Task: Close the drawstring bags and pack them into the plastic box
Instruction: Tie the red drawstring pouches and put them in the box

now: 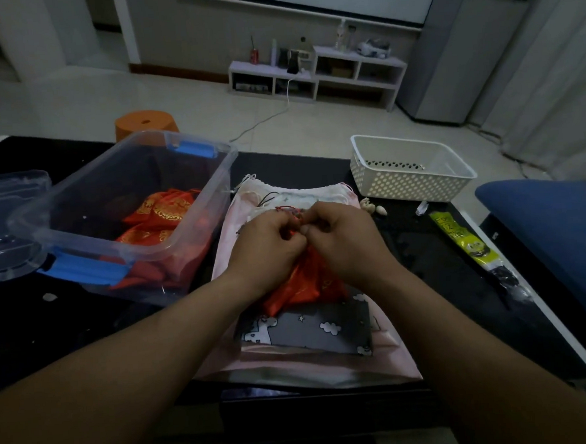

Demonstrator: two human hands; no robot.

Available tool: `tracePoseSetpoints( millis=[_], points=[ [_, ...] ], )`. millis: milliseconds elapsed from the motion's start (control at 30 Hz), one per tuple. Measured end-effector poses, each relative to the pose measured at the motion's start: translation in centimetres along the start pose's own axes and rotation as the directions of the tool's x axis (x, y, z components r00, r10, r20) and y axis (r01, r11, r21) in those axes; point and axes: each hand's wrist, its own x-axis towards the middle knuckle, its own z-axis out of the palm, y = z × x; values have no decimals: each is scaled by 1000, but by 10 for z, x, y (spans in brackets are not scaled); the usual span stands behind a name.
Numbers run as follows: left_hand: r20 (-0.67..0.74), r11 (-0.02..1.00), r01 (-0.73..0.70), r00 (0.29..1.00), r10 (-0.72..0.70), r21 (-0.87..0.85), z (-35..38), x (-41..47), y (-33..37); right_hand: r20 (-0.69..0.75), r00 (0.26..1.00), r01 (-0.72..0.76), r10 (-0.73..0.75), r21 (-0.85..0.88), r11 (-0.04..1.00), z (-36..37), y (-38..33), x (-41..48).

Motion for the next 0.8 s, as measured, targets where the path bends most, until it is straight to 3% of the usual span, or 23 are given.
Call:
tracePoseSetpoints(
  millis=[233, 500, 800],
  points=[
    [172, 989, 41, 985, -16, -142, -15, 7, 0, -28, 995, -89, 94, 138, 986, -3, 4, 2],
    [302, 978, 83, 953, -22, -189, -27, 11, -2, 3, 987, -152, 158, 287, 946, 0, 6, 3],
    [419, 924, 253, 901, -116, -287, -36, 11, -7, 34, 990, -138, 134, 218, 966, 0, 2, -2]
  ],
)
